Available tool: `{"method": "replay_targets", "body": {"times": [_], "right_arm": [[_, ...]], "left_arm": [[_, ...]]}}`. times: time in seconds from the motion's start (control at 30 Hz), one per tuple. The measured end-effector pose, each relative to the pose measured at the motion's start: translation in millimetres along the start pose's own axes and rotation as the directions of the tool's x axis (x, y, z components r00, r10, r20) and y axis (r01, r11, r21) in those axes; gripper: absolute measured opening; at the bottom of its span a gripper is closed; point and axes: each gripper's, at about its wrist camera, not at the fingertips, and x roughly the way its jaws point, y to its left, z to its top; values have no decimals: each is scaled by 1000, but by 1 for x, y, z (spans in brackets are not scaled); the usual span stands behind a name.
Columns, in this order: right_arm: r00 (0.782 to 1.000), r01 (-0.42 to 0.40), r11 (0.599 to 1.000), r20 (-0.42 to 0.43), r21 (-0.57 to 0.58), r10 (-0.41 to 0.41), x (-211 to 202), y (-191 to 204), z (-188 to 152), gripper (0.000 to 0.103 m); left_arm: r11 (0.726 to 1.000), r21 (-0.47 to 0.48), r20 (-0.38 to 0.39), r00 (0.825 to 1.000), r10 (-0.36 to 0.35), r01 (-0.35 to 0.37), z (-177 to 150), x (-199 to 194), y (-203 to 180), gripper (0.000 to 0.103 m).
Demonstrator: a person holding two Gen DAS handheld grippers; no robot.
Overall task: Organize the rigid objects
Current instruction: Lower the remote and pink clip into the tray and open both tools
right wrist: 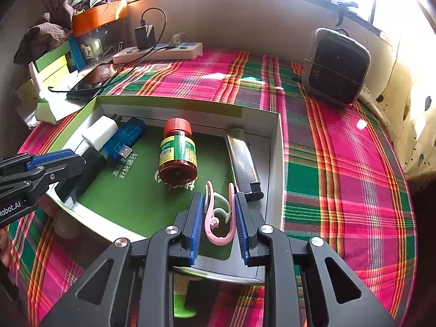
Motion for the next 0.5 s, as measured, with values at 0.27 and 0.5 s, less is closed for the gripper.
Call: {"method": "replay_targets", "body": {"times": [0.27,0.5], "right_arm": [[1000,-6,1000,12,13,6,-3,2,-1,32],[1000,-4,1000,26,27,3,-9,4,-2,38]], "left_arm": [[1000,6,10,1000,7,-7,-2,-4,0,29],[1000,6,31,1000,2,-3,-4,-14,2,33]]}}
